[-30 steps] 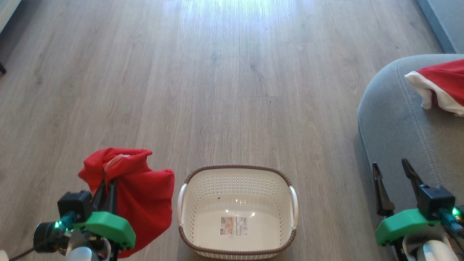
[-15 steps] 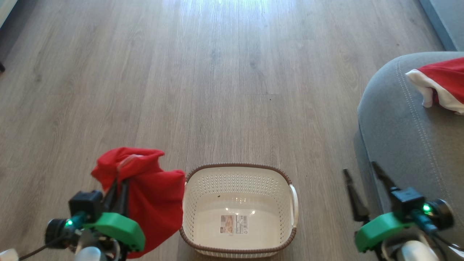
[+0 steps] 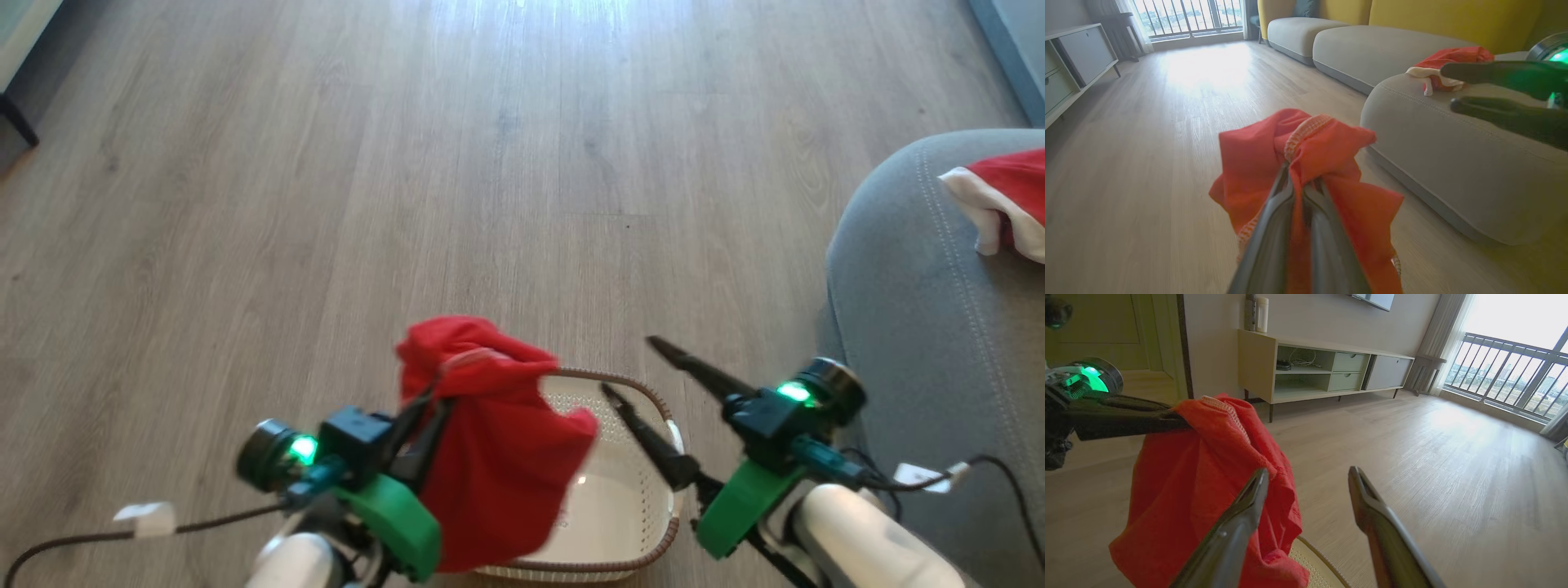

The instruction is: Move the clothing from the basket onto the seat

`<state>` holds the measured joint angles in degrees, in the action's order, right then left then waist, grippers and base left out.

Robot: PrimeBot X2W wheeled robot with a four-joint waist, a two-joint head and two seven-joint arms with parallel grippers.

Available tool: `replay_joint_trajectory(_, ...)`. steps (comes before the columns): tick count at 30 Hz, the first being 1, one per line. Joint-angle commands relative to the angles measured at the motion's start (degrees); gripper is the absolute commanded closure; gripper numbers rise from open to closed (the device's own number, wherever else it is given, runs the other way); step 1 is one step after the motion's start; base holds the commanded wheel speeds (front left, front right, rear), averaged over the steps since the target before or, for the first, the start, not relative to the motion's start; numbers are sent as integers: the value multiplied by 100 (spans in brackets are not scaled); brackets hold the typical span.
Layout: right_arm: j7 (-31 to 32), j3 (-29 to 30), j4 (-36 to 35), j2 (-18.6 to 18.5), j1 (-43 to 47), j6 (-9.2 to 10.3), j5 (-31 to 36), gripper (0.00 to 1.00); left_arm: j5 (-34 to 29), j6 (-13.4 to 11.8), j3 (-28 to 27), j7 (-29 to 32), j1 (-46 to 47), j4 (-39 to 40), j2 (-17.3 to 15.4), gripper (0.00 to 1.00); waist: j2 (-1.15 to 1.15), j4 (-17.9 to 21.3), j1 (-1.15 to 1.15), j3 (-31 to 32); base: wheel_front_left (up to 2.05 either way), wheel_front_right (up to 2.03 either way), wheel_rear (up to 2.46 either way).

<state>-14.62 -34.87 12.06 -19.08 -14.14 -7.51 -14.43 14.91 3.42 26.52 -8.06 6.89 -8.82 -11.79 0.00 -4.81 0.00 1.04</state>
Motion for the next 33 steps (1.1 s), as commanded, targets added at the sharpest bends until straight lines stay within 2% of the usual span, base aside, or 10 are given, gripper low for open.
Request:
replay_joint_trajectory(1, -38, -251, -138, -106, -270, 2, -142, 0, -61, 47, -94, 22, 409, 320, 15, 100, 0, -43, 0, -4, 0, 0, 0)
replay_joint_trajectory(15, -38, -1648, 363, -228, -1205, 2, -984, 0, -74, 358, 1126, 199, 685, 975, 120, 100, 0, -289, 0, -10, 0, 0, 0)
replay_joint_trajectory(16, -38, -1685, 419, -226, -1213, 2, -1038, 24, -30, 366, 1183, 206, 688, 1020, 108, 100, 0, -300, 0, -1, 0, 0, 0)
replay_joint_trajectory(17, -38, -1712, 456, -220, -1229, 2, -1090, 76, 12, 371, 1221, 213, 689, 1057, 93, 100, 0, -310, 0, 6, 0, 0, 0)
replay_joint_trajectory(18, -38, -1719, 482, -211, -1241, 2, -1139, 100, 41, 374, 1242, 220, 691, 1081, 73, 100, 0, -318, 0, 10, 0, 0, 0)
replay_joint_trajectory(22, -38, -1747, 543, -193, -1268, 2, -1281, 100, 72, 370, 1230, 209, 698, 1071, 9, 100, 0, -318, 0, 14, 0, 0, 0)
replay_joint_trajectory(25, -38, -1733, 566, -188, -1285, 2, -1325, 100, 77, 327, 1195, 154, 688, 1033, -18, 51, 0, -296, 0, 5, 0, 0, 0)
replay_joint_trajectory(26, -38, -1717, 571, -192, -1283, 2, -1334, 100, 80, 306, 1180, 131, 683, 1012, -19, 16, 0, -284, 0, 1, 0, 0, 0)
replay_joint_trajectory(27, -38, -1695, 574, -199, -1281, 2, -1342, 100, 80, 281, 1164, 109, 677, 982, -24, 0, 0, -263, 0, -6, 0, 0, 0)
replay_joint_trajectory(33, -38, -1318, 539, -319, -1176, 2, -1311, 100, 117, 42, 981, -189, 594, 538, -7, 0, 0, 183, 0, -94, 0, 0, 0)
